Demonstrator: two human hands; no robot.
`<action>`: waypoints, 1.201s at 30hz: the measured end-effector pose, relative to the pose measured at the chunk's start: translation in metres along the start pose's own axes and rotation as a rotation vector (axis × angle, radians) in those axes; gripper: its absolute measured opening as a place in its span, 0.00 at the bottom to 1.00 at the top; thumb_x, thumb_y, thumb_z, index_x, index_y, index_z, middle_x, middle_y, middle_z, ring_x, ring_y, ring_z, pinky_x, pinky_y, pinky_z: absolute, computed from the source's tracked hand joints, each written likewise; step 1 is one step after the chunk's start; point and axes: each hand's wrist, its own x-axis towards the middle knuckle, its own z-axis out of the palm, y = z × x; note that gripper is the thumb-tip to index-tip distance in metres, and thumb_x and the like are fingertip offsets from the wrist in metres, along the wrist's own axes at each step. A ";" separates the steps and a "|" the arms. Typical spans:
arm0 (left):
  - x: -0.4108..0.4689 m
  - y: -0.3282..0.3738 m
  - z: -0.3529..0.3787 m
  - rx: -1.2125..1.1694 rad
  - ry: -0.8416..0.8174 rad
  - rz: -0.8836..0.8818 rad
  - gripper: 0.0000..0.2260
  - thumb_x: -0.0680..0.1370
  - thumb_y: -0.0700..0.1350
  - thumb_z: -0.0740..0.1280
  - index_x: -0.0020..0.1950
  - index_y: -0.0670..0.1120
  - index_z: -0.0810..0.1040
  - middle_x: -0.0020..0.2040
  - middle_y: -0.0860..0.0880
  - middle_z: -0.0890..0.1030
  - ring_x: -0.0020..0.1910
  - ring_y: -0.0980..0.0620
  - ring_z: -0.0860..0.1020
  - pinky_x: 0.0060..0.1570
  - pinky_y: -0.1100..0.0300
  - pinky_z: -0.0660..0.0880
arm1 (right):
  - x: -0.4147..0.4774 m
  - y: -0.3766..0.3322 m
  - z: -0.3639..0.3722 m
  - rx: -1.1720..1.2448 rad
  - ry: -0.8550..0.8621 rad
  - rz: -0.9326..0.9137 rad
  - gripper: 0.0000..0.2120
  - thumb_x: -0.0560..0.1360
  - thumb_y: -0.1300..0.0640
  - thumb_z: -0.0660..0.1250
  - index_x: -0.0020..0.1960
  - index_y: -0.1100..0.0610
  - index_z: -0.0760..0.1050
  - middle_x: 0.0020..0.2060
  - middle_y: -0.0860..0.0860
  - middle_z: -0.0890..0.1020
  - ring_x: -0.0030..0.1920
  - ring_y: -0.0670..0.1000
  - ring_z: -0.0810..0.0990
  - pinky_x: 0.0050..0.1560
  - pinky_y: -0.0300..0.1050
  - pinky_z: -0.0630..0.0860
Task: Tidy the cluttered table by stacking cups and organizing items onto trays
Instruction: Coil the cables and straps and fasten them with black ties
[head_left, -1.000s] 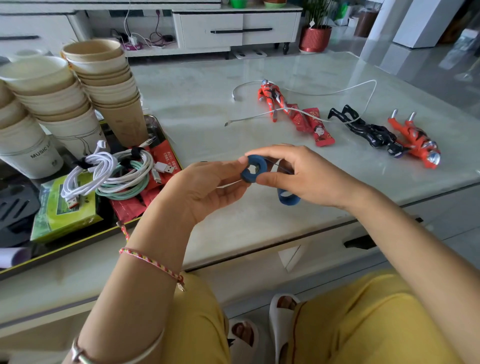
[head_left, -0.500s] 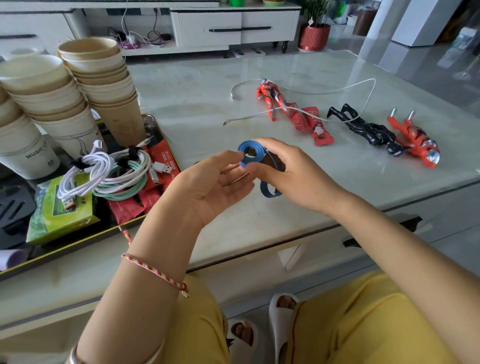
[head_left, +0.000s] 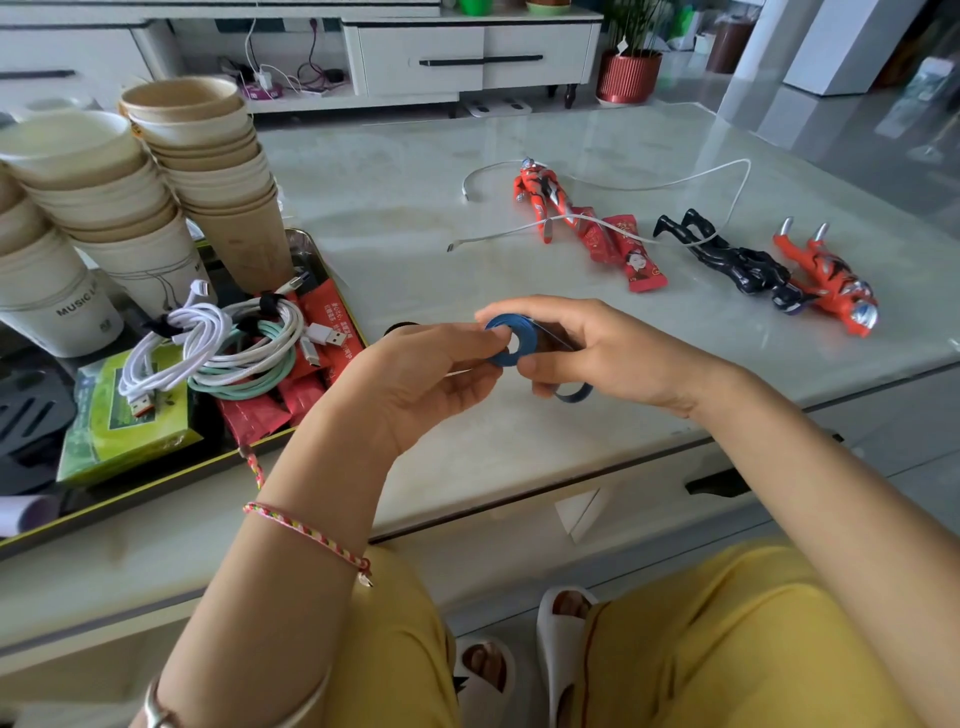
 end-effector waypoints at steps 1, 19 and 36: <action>0.000 0.000 0.001 -0.063 -0.007 0.009 0.01 0.73 0.35 0.68 0.43 0.39 0.78 0.40 0.45 0.80 0.38 0.52 0.78 0.38 0.64 0.79 | 0.000 0.000 0.000 0.014 0.029 0.006 0.20 0.76 0.68 0.62 0.63 0.50 0.72 0.36 0.45 0.76 0.34 0.45 0.75 0.39 0.34 0.73; -0.002 0.001 -0.004 0.196 -0.052 -0.002 0.06 0.73 0.43 0.69 0.48 0.43 0.81 0.40 0.49 0.83 0.39 0.54 0.82 0.41 0.59 0.78 | 0.004 -0.002 0.017 -0.089 0.205 -0.041 0.14 0.74 0.68 0.55 0.52 0.60 0.77 0.26 0.36 0.74 0.28 0.38 0.71 0.31 0.26 0.64; 0.004 -0.002 -0.006 0.114 -0.003 0.141 0.05 0.71 0.46 0.71 0.43 0.45 0.82 0.32 0.52 0.79 0.32 0.59 0.76 0.32 0.68 0.74 | 0.002 0.002 0.010 0.396 0.168 0.124 0.14 0.78 0.45 0.58 0.46 0.55 0.73 0.26 0.50 0.69 0.24 0.47 0.65 0.26 0.38 0.61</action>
